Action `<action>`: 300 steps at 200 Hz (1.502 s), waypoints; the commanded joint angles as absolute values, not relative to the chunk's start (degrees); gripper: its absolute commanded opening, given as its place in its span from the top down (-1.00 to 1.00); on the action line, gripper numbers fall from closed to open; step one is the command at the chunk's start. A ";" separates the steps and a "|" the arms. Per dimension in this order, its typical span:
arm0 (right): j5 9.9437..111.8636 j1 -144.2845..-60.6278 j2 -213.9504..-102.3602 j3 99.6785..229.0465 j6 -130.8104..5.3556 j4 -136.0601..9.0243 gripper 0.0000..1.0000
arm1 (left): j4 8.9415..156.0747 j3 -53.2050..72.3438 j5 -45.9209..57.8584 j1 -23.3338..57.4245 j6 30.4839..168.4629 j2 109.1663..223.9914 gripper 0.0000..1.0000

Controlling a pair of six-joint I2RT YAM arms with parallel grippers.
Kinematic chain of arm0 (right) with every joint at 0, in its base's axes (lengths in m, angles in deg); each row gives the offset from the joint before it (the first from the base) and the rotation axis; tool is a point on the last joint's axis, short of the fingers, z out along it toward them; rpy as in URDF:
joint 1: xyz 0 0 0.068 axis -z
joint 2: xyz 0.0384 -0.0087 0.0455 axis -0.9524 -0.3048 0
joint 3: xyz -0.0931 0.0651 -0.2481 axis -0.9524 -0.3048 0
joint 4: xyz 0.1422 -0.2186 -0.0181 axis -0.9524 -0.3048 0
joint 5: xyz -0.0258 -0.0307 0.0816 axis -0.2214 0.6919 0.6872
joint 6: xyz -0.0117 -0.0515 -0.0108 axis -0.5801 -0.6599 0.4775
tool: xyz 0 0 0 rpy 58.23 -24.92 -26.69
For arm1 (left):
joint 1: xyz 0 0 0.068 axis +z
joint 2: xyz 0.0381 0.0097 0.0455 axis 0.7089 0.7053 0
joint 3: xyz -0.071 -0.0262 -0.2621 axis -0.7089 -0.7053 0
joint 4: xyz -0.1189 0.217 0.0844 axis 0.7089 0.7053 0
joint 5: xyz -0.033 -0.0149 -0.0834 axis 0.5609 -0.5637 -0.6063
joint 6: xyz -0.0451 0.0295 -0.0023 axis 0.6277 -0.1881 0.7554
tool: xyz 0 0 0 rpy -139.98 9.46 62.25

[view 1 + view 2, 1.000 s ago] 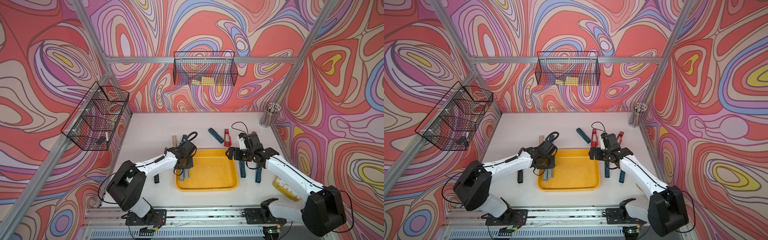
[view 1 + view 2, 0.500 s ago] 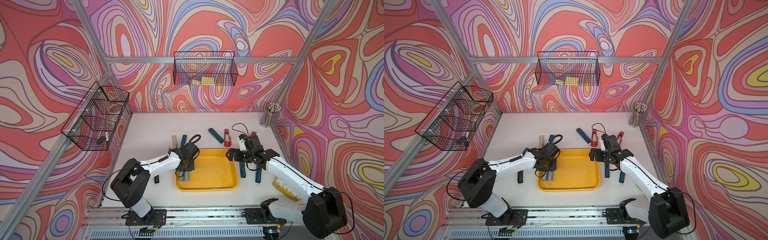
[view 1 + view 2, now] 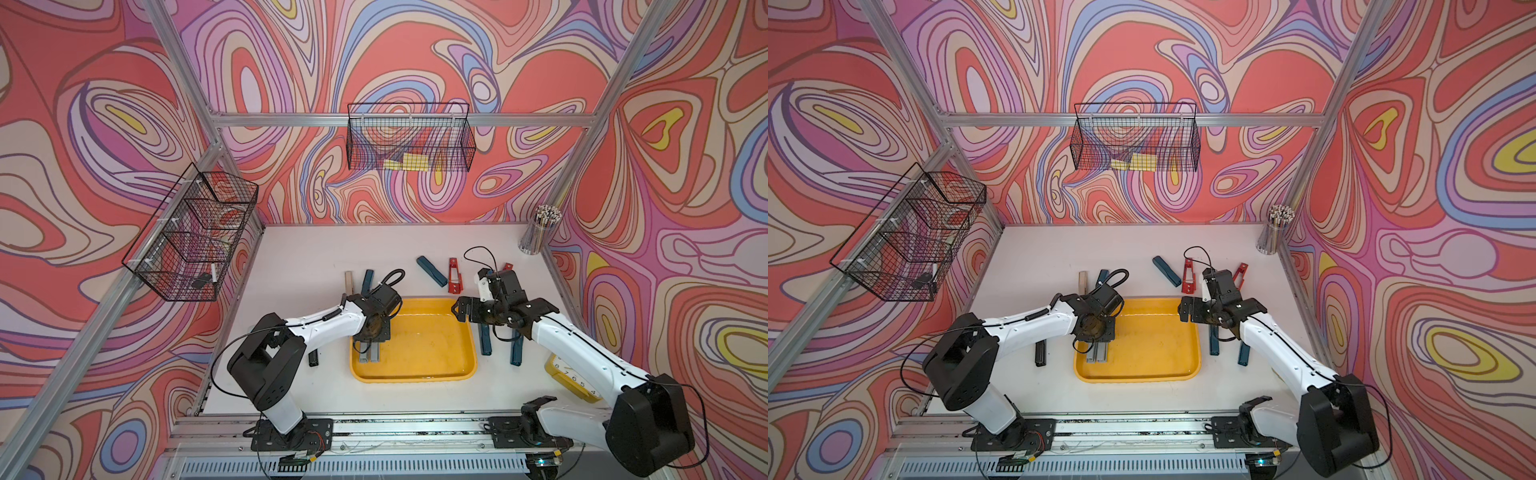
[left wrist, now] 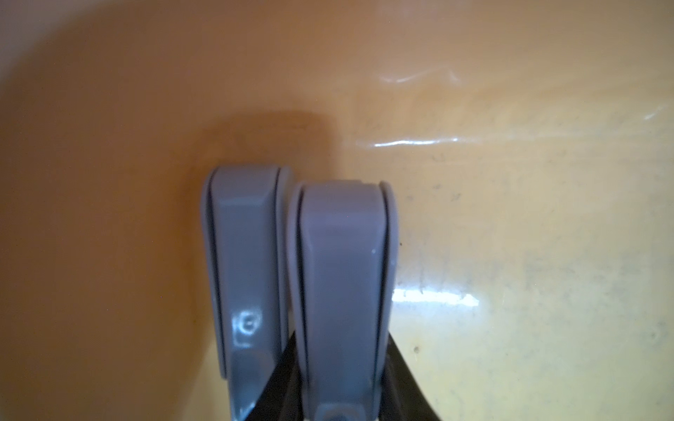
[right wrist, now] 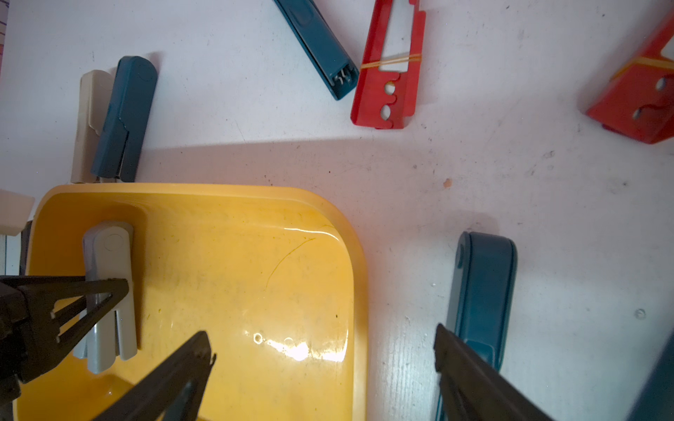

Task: Put the pruning pliers into the storage box
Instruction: Place the pruning pliers in the storage box.

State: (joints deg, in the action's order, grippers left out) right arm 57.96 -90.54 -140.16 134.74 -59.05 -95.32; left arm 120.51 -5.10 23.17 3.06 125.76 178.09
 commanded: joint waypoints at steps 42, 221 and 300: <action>58.38 -90.32 -138.64 133.75 -59.17 -95.05 -0.97 | 123.40 -2.65 24.59 2.36 125.89 179.48 0.72; 58.66 -90.27 -138.35 133.84 -59.12 -94.92 -0.97 | 125.26 -0.70 25.49 1.74 125.58 179.30 0.19; 58.70 -90.27 -138.41 133.67 -59.24 -94.77 -0.97 | 128.72 3.66 27.18 0.33 125.50 176.67 0.42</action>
State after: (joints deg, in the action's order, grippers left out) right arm 58.25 -90.54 -139.40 134.66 -59.05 -95.32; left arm 125.45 1.85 25.42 1.07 125.69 178.72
